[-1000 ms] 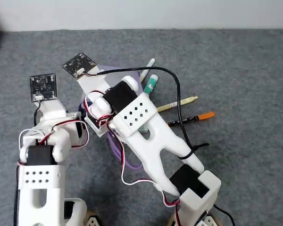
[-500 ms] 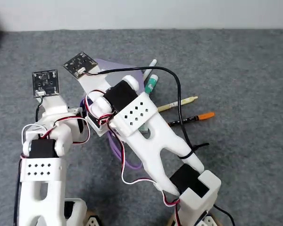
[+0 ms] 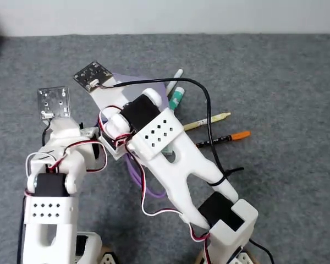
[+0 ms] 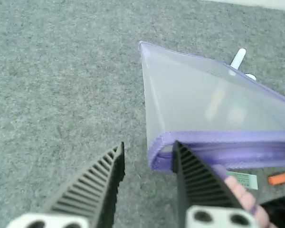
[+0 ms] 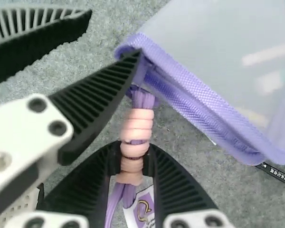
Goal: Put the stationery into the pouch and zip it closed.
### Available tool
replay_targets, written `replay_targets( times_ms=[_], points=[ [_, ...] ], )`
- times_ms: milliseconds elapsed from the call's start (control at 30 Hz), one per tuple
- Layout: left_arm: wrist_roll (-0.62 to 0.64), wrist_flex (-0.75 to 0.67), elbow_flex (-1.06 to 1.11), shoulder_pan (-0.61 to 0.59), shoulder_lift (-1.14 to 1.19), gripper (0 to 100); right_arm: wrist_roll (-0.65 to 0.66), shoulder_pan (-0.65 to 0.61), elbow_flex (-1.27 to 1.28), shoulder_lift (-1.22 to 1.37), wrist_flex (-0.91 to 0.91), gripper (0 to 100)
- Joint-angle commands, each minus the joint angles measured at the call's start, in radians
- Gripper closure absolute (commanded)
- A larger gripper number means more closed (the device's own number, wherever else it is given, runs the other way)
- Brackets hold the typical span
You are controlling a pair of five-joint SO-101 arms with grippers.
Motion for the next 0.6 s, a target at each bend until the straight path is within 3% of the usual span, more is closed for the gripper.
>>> replay_targets(
  times_ms=[0, 433, 567],
  points=[
    [-0.003, -0.071, 0.031, 0.005, -0.018, 79, -0.008, -0.010, -0.046, -0.068, 0.042, 99.1],
    [-0.012, -0.077, 0.094, -0.017, -0.028, 79, -0.008, -0.004, -0.046, -0.068, 0.042, 99.1],
    [-0.054, -0.011, 0.067, -0.017, -0.028, 79, -0.008, -0.004, -0.046, -0.068, 0.042, 99.1]
  ],
)
